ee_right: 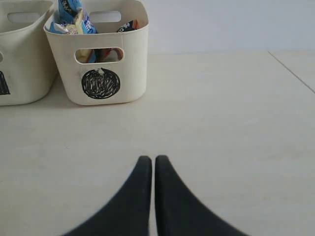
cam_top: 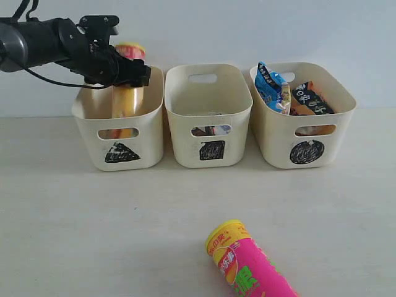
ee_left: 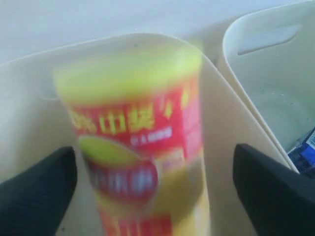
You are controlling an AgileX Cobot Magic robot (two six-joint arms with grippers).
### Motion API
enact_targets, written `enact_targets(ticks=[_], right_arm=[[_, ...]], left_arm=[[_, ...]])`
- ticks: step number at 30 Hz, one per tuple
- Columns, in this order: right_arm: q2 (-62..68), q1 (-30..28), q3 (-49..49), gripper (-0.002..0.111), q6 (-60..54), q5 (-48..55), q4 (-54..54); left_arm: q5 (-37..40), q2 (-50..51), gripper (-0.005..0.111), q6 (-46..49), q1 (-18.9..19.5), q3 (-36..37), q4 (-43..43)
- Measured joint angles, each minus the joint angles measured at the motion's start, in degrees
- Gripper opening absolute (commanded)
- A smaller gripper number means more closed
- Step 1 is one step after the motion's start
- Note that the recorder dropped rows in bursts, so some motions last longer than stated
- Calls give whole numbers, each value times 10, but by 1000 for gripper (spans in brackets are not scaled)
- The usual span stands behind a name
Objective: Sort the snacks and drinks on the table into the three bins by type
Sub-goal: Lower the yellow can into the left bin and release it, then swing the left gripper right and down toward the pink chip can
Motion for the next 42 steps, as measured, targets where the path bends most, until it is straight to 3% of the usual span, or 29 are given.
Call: enact_targets(ticks=[10,13,16,19,20,29,34,38,42], right_arm=[[0,0,0,0,0,0,0],[0,0,0,0,0,0,0],[0,0,0,0,0,0,0],[0,0,0,0,0,0,0],[0,0,0,0,0,0,0],[0,0,0,0,0,0,0],[0,0,0,0,0,0,0],[0,0,0,0,0,0,0],[0,0,0,0,0,0,0]], left_arm=[[0,0,83,0,0,0,0],[8,-8,78,5,0,-2,0],[30,-29,57,24,0,-2,9],[60,-63,12,46,0,-2,26],[73,-74,6,57,0,-3,29],[201,-130,4,146,6,-3,24],[258,-160,4,288,6,33,-55],[286,-222,4,436,6,120,-84],[304,-275,4,511,6,201,-104]])
